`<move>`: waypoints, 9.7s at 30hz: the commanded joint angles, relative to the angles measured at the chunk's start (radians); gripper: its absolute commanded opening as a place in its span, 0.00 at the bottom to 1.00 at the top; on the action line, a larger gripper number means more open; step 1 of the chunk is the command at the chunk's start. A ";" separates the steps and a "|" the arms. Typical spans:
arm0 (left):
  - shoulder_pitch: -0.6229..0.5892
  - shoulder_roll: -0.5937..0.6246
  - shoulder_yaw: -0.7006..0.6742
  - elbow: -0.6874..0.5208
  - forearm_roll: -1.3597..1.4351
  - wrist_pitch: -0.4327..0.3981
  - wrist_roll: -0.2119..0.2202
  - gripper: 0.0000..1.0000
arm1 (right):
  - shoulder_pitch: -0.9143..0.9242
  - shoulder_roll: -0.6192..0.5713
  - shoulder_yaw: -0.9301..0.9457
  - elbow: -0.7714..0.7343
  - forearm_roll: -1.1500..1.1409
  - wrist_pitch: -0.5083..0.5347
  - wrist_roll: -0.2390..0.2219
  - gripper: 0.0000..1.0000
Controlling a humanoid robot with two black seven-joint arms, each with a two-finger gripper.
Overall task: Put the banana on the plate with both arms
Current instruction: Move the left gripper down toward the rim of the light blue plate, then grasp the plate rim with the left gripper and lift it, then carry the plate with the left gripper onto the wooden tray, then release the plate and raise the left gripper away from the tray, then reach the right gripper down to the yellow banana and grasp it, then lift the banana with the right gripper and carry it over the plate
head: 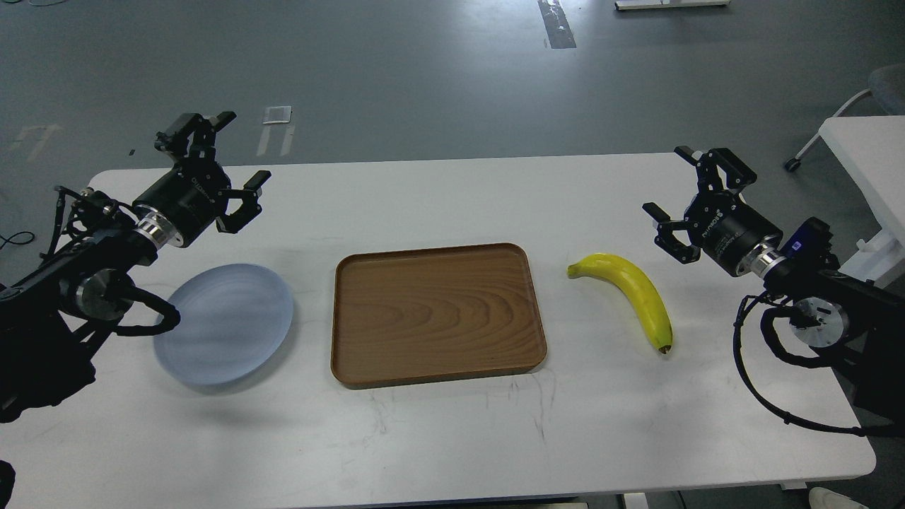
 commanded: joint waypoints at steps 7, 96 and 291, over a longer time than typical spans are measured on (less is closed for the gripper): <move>0.014 0.004 0.006 0.008 0.011 0.000 0.002 0.99 | 0.001 0.002 0.000 -0.003 -0.001 0.000 0.000 1.00; 0.028 0.339 0.302 -0.126 1.470 0.111 -0.059 0.00 | 0.012 0.057 -0.002 -0.097 -0.016 0.000 0.000 1.00; -0.009 -0.019 0.065 -0.110 0.059 0.000 -0.100 0.98 | 0.826 0.405 -0.994 0.084 -0.896 0.000 0.000 0.17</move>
